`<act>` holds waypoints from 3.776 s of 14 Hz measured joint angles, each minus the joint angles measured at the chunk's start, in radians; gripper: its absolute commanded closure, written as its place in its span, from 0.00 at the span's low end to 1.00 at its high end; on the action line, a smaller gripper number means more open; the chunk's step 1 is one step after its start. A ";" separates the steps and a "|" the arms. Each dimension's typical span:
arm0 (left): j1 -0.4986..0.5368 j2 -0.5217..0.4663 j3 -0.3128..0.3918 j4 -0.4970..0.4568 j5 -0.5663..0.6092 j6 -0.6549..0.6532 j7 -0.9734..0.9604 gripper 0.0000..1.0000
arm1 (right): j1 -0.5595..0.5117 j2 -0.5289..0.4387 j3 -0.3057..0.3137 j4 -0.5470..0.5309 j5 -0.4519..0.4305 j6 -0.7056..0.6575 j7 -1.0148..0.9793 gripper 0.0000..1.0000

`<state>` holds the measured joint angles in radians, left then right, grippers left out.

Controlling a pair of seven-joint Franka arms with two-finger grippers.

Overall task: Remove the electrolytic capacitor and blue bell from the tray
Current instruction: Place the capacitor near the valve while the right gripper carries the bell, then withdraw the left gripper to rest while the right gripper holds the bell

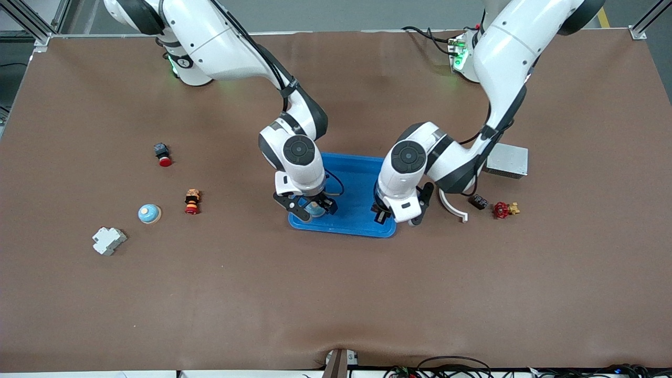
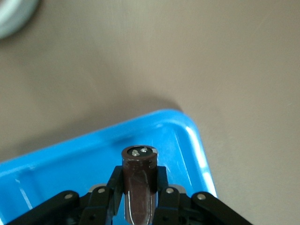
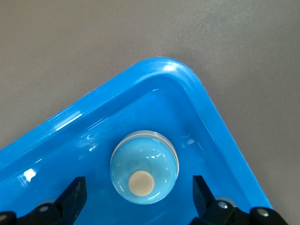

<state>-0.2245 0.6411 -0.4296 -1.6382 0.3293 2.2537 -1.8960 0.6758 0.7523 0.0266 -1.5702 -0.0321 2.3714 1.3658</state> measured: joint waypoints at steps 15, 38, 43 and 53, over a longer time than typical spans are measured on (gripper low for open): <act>0.475 -0.241 -0.003 -0.126 -0.023 -0.354 0.852 1.00 | 0.002 0.016 -0.004 0.006 -0.010 0.003 0.046 1.00; 0.679 -0.010 0.000 -0.234 0.319 0.056 1.236 0.36 | -0.412 -0.069 -0.028 0.140 -0.011 -0.239 -0.699 1.00; 0.682 -0.010 -0.003 -0.223 0.319 0.060 1.239 0.00 | -0.586 -0.068 -0.025 0.125 -0.006 -0.236 -0.973 1.00; 0.686 -0.215 -0.198 -0.030 0.079 -0.318 1.237 0.00 | -0.766 -0.067 -0.022 0.037 0.091 -0.156 -1.323 1.00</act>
<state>0.4613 0.4257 -0.6275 -1.6682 0.4080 1.9359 -0.6591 -0.0906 0.6854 0.0046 -1.5328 0.0594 2.2153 0.0429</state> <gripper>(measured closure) 0.000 0.366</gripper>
